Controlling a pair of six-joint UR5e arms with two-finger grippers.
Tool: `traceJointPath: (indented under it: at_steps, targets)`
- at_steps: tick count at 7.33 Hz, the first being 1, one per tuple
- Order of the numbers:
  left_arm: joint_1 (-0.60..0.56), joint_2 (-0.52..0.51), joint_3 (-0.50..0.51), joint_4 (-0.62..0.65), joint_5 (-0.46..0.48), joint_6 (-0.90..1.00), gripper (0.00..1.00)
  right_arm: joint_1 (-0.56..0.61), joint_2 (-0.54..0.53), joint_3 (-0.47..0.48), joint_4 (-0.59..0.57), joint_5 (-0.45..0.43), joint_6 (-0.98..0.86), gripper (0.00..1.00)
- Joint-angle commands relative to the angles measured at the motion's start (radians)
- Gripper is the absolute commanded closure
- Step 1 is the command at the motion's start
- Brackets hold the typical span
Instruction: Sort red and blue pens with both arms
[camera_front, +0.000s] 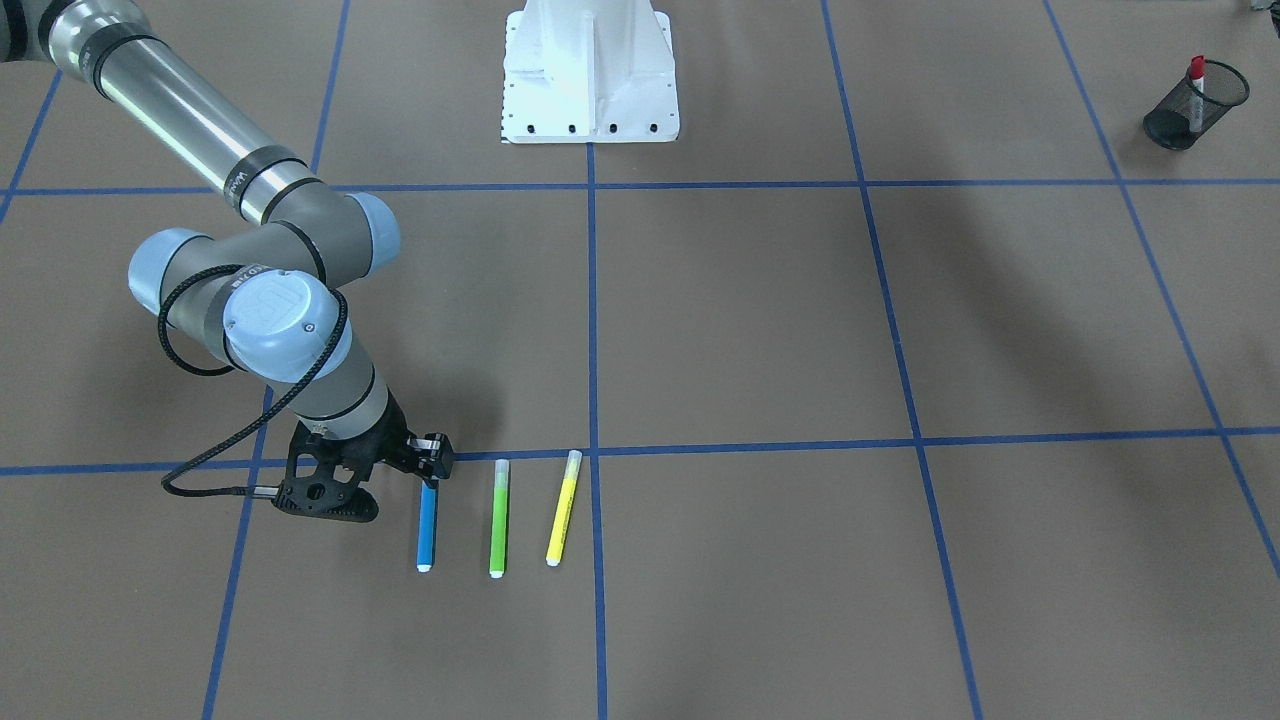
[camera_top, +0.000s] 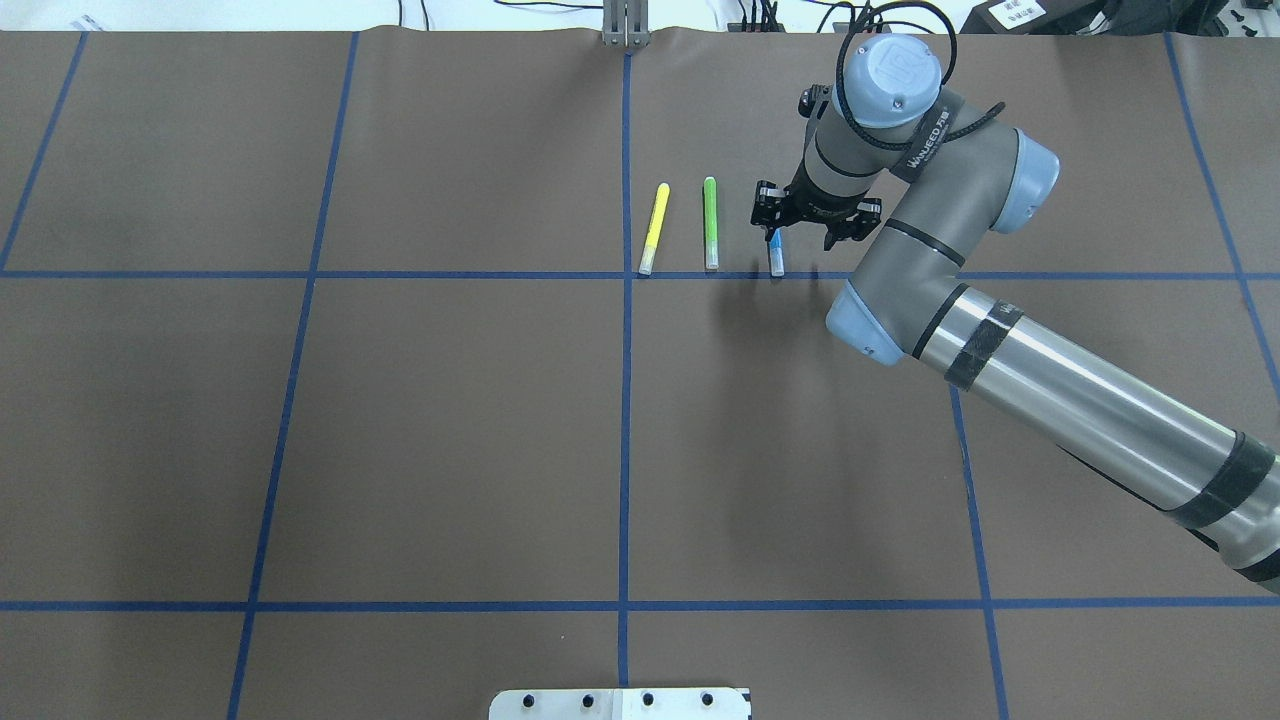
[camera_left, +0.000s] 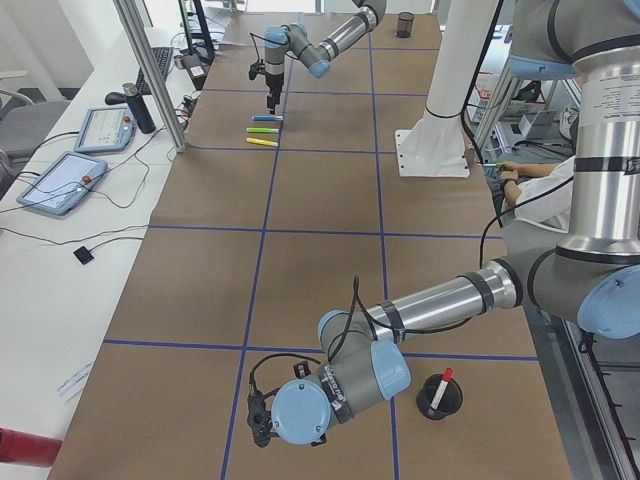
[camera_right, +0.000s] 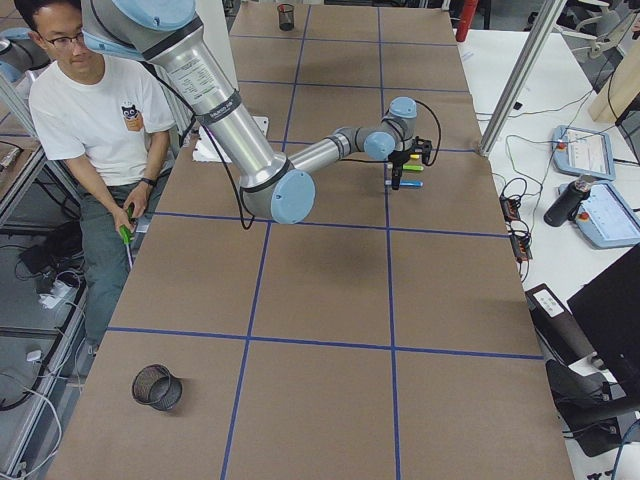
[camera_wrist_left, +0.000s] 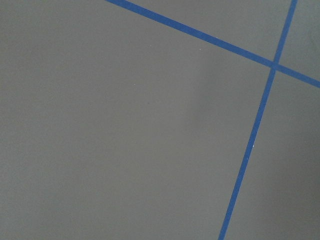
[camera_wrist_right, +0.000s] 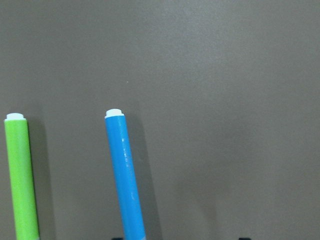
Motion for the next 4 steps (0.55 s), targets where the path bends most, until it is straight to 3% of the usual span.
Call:
traceJointPath:
  at_steps: [1,4]
  targets:
    - [0.000,0.001,-0.001,0.000,-0.002,-0.001,0.00,-0.019,0.009,-0.047,0.082,0.002,0.026,0.24]
    - [0.000,0.001,-0.004,0.000,-0.002,-0.001,0.00,-0.020,0.011,-0.051,0.078,0.008,0.048,0.45]
